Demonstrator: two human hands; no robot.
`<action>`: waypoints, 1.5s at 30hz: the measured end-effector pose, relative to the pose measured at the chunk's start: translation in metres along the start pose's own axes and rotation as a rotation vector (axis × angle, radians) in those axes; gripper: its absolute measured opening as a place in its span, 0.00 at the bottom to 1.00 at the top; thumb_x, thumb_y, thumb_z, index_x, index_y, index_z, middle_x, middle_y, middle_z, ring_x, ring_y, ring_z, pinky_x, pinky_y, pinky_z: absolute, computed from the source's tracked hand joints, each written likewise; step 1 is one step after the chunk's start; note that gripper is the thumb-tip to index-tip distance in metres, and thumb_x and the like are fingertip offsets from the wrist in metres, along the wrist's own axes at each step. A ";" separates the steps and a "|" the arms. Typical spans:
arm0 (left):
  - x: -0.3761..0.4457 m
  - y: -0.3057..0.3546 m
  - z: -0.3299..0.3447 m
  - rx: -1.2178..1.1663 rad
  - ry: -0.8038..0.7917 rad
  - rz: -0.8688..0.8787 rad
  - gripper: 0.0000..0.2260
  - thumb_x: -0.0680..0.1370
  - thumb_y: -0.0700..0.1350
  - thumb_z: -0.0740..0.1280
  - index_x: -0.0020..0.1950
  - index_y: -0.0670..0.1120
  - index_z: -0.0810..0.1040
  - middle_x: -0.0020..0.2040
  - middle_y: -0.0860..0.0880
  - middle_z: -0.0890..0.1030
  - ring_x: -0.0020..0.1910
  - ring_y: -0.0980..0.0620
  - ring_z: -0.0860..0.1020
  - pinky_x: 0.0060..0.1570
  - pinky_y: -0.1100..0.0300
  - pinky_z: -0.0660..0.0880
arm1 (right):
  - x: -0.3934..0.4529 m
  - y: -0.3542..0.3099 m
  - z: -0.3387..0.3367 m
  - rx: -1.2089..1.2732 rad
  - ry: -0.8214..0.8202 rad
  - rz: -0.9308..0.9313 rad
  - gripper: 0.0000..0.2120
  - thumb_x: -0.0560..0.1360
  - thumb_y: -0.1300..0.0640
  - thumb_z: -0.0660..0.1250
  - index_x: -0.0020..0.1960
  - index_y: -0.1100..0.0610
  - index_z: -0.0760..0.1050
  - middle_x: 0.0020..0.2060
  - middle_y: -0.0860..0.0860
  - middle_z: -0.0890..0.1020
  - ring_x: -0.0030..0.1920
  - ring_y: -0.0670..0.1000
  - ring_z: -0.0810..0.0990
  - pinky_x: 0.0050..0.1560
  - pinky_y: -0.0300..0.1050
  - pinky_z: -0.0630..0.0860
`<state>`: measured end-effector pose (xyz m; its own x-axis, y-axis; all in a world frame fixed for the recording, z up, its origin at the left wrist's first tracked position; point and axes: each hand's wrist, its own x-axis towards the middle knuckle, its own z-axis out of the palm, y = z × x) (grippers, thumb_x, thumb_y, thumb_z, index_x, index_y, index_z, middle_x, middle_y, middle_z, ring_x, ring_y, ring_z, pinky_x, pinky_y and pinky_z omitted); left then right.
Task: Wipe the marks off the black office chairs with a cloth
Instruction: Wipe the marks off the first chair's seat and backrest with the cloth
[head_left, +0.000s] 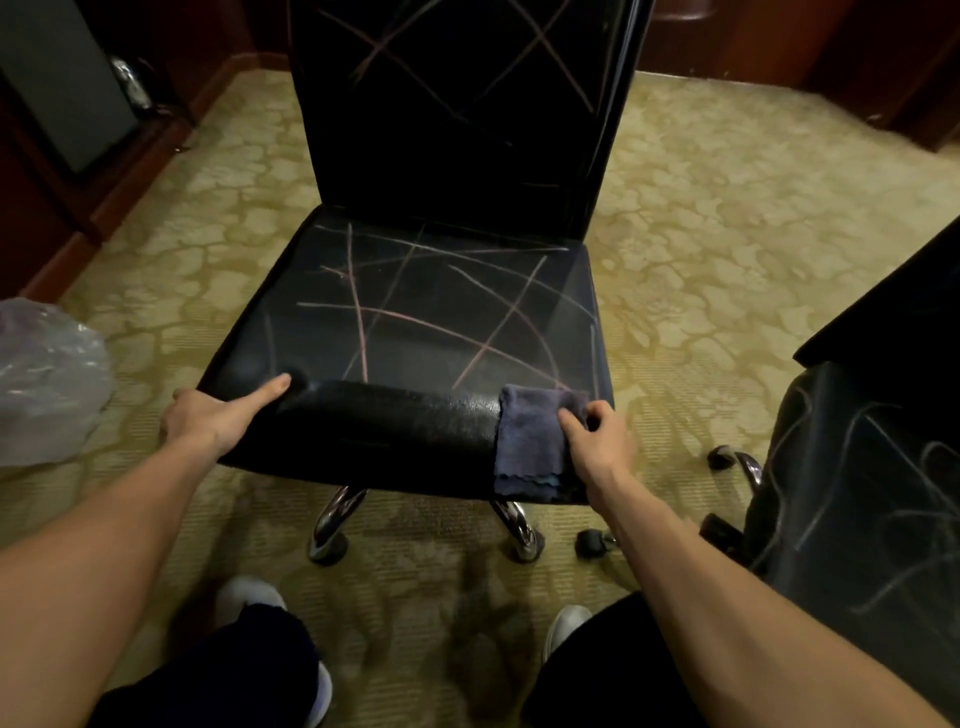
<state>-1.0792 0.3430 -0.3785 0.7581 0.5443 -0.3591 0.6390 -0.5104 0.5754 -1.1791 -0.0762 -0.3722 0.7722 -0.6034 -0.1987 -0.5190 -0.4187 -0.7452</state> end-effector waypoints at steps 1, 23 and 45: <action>-0.007 -0.005 -0.004 -0.008 -0.005 -0.006 0.68 0.42 0.82 0.68 0.70 0.38 0.70 0.66 0.37 0.76 0.63 0.33 0.75 0.61 0.40 0.75 | -0.007 0.001 0.001 0.013 0.002 -0.002 0.14 0.72 0.39 0.68 0.44 0.49 0.72 0.47 0.56 0.80 0.50 0.61 0.77 0.52 0.56 0.76; -0.038 -0.120 -0.051 -0.123 -0.053 -0.013 0.53 0.49 0.77 0.75 0.66 0.46 0.78 0.60 0.45 0.82 0.58 0.42 0.80 0.62 0.44 0.75 | -0.067 0.021 -0.017 0.013 -0.173 -0.102 0.14 0.75 0.43 0.67 0.39 0.48 0.66 0.47 0.56 0.77 0.48 0.59 0.76 0.45 0.50 0.69; -0.302 0.025 0.131 0.382 0.161 1.182 0.15 0.78 0.47 0.65 0.63 0.45 0.80 0.64 0.43 0.77 0.58 0.44 0.75 0.48 0.49 0.76 | -0.064 0.023 -0.052 -0.162 -0.153 -0.297 0.11 0.77 0.47 0.67 0.44 0.54 0.71 0.44 0.50 0.71 0.47 0.53 0.73 0.45 0.44 0.64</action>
<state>-1.2747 0.0786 -0.3522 0.8854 -0.3163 0.3405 -0.4033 -0.8870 0.2249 -1.2596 -0.0823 -0.3439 0.9374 -0.3361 -0.0911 -0.3059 -0.6701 -0.6763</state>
